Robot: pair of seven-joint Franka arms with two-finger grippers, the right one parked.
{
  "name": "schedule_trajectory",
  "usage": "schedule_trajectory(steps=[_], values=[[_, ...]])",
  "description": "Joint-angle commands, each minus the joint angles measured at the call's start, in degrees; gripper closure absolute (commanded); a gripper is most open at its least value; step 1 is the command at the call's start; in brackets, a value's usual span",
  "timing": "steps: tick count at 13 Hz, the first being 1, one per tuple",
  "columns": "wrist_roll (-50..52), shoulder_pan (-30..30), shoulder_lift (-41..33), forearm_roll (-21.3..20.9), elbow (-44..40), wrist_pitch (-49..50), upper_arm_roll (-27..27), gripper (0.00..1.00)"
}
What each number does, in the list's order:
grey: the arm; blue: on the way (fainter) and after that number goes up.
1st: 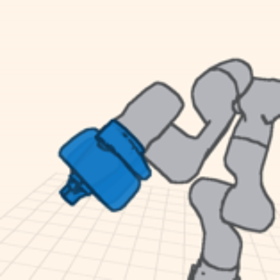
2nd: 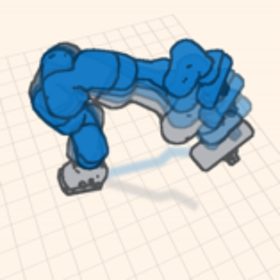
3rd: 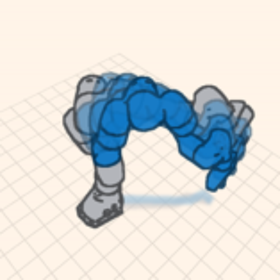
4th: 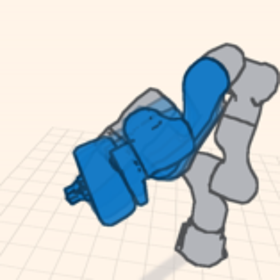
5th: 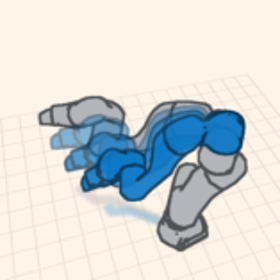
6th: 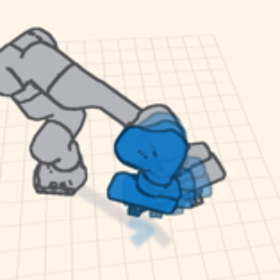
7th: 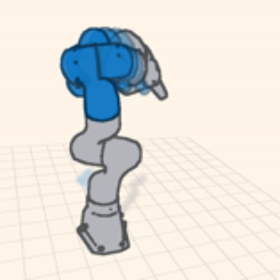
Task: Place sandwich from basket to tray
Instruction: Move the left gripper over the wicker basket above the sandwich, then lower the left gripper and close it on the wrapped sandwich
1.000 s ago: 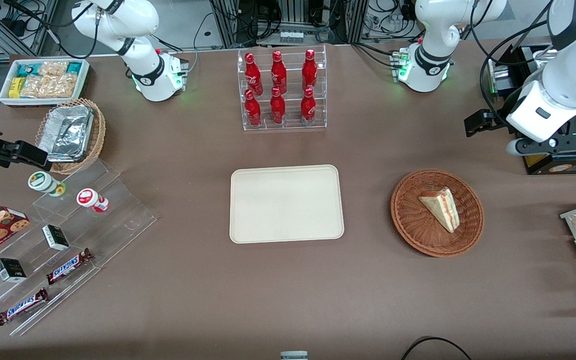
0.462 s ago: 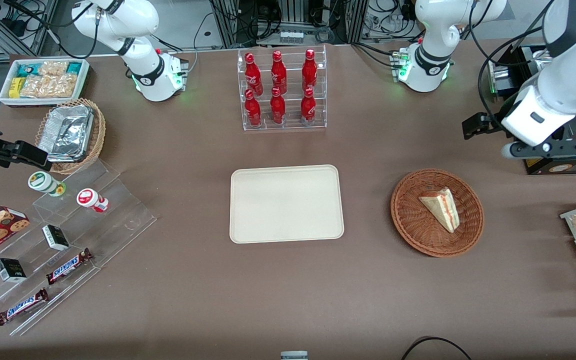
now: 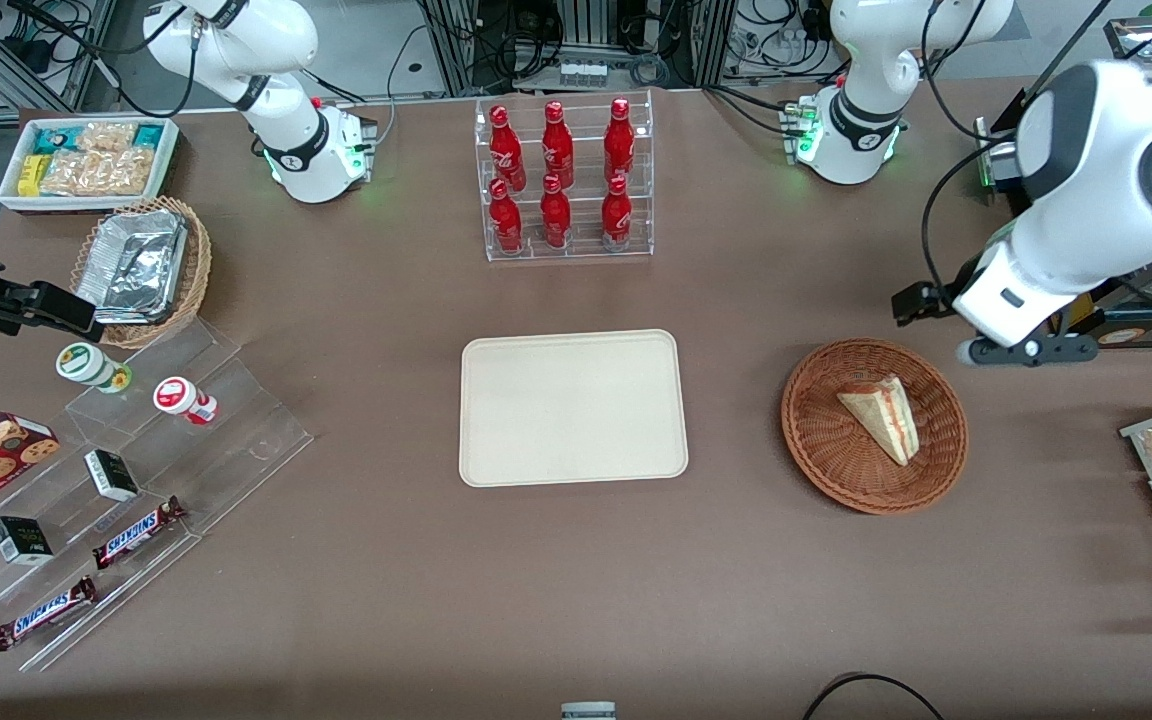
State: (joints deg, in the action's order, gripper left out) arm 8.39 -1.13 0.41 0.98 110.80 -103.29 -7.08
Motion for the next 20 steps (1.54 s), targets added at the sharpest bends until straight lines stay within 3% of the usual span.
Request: schedule_trajectory(steps=[1,8,13,20], values=[[-1.0,0.5,0.2,-2.2,6.2,-8.9,-0.1,0.00],[-1.0,2.3,3.6,-2.4,14.9,-25.5,-0.1,0.00],[0.2,2.5,6.8,-2.3,15.1,-28.6,-0.1,0.00],[20.4,2.5,7.9,-2.2,15.7,-30.6,-0.1,0.00]])
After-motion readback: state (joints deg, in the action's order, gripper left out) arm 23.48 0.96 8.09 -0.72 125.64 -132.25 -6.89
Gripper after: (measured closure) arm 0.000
